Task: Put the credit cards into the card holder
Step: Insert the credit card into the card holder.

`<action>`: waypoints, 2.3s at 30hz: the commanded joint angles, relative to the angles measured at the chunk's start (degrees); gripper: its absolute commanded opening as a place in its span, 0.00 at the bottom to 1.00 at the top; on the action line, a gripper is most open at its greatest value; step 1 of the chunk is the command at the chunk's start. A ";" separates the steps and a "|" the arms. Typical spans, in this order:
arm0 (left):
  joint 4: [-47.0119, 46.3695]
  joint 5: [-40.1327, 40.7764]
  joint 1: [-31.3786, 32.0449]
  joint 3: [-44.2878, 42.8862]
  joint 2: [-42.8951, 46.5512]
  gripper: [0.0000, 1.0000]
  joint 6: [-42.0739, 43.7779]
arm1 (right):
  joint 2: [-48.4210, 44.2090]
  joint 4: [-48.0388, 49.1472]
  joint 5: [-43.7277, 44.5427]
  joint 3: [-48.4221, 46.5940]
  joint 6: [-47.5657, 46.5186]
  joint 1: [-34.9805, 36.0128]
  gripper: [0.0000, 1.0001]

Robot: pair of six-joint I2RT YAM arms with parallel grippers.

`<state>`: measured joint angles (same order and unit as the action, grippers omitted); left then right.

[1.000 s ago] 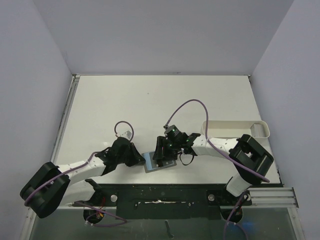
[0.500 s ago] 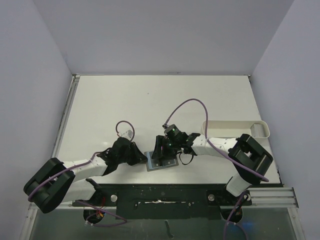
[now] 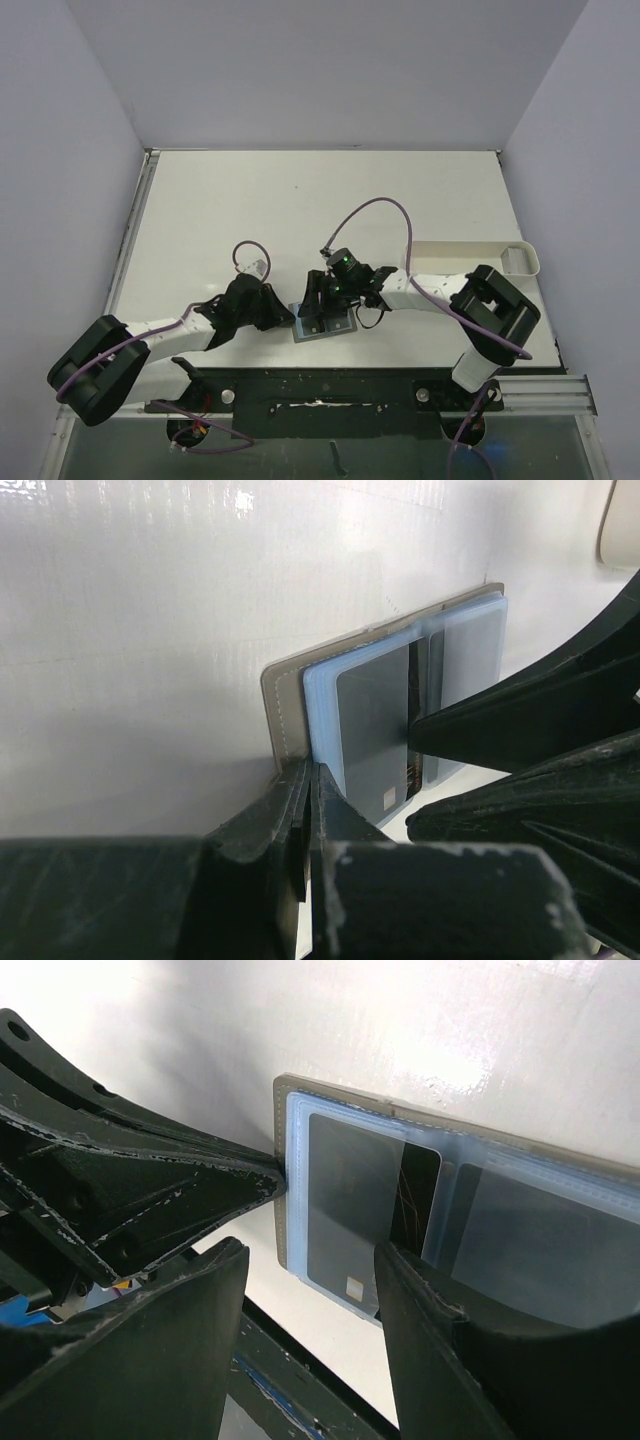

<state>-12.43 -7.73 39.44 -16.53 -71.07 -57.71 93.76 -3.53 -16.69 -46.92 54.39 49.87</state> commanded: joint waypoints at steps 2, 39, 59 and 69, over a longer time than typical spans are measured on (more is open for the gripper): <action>3.19 2.44 0.21 -1.37 -1.15 0.00 2.63 | -3.40 -1.83 3.18 -2.57 -1.21 -0.23 0.55; 5.36 1.75 -0.87 -2.14 0.38 0.00 4.40 | 2.28 0.37 1.27 -5.21 -1.24 2.68 0.52; 6.37 0.06 -3.06 -2.64 1.95 0.00 6.65 | 0.65 -5.38 8.84 -5.81 -1.22 2.82 0.56; 6.05 -0.14 -3.12 -2.80 2.33 0.00 6.32 | 3.01 -3.79 6.70 -7.70 -1.74 3.53 0.53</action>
<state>-5.39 -7.97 36.64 -18.59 -69.01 -52.07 96.47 -9.58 -9.13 -52.34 53.04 52.60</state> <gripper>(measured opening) 0.004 0.543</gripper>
